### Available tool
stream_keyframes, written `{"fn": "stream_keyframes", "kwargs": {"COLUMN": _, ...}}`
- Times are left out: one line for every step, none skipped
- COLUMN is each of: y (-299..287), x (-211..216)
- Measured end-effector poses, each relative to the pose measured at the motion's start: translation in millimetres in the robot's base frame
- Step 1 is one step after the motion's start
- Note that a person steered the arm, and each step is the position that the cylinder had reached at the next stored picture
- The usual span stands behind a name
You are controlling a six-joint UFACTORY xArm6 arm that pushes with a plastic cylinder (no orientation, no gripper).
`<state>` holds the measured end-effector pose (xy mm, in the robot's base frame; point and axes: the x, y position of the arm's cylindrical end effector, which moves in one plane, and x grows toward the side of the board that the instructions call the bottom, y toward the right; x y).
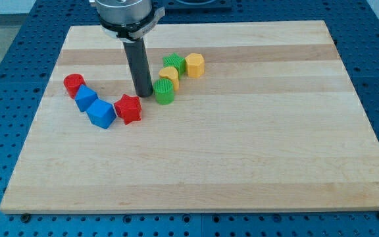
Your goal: Slightly move the red star to the left of the blue cube
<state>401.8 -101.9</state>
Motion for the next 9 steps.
{"fn": "stream_keyframes", "kwargs": {"y": 11.1, "x": 2.0}}
{"fn": "stream_keyframes", "kwargs": {"y": 13.0, "x": 2.0}}
{"fn": "stream_keyframes", "kwargs": {"y": 11.4, "x": 2.5}}
{"fn": "stream_keyframes", "kwargs": {"y": 6.6, "x": 11.1}}
{"fn": "stream_keyframes", "kwargs": {"y": 5.2, "x": 22.8}}
{"fn": "stream_keyframes", "kwargs": {"y": 5.2, "x": 31.9}}
{"fn": "stream_keyframes", "kwargs": {"y": 5.2, "x": 48.2}}
{"fn": "stream_keyframes", "kwargs": {"y": 5.2, "x": 63.6}}
{"fn": "stream_keyframes", "kwargs": {"y": 5.2, "x": 64.0}}
